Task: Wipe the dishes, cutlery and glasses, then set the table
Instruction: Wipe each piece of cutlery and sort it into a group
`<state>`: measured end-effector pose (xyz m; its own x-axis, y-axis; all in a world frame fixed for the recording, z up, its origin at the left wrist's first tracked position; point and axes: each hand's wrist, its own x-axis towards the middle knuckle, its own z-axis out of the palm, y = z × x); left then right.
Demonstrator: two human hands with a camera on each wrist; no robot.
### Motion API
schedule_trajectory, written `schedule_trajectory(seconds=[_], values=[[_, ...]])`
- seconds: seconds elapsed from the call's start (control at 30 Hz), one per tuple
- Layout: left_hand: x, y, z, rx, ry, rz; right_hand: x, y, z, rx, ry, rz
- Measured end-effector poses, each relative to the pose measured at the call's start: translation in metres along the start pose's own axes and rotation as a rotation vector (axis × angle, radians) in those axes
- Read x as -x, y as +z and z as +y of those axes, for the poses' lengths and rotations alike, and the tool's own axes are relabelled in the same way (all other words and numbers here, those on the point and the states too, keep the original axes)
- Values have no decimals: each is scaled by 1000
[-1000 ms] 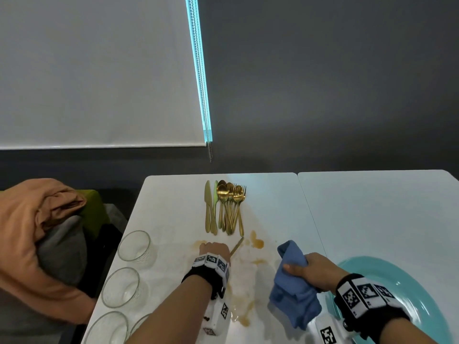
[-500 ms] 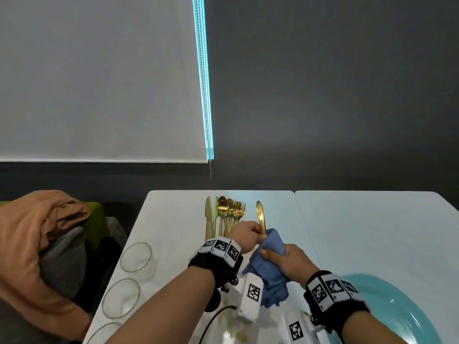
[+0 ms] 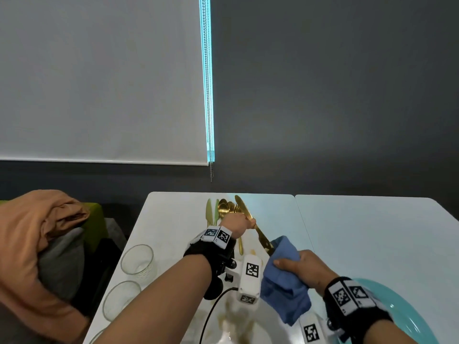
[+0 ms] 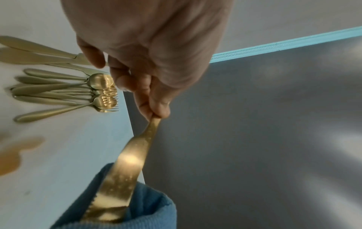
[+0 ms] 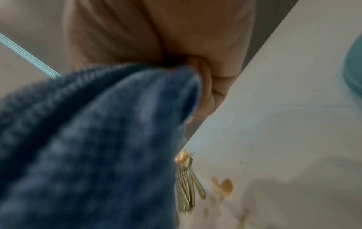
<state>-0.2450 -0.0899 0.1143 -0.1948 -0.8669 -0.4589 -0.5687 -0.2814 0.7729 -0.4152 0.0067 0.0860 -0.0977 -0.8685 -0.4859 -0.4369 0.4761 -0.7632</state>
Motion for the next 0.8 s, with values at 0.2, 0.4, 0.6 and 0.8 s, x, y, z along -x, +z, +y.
schedule_trajectory(seconds=[0.2,0.4,0.6,0.8], values=[[-5,-17,-11,-186,-23,111,-2,-37,-26,402,-50,-17],[5,-32,-24,-770,316,173,1,-64,-47,649,-70,-145],[16,-36,-26,-876,335,122,-2,-86,-61,559,-115,-45],[25,-36,-21,-685,271,44,-5,-99,-58,148,-155,162]])
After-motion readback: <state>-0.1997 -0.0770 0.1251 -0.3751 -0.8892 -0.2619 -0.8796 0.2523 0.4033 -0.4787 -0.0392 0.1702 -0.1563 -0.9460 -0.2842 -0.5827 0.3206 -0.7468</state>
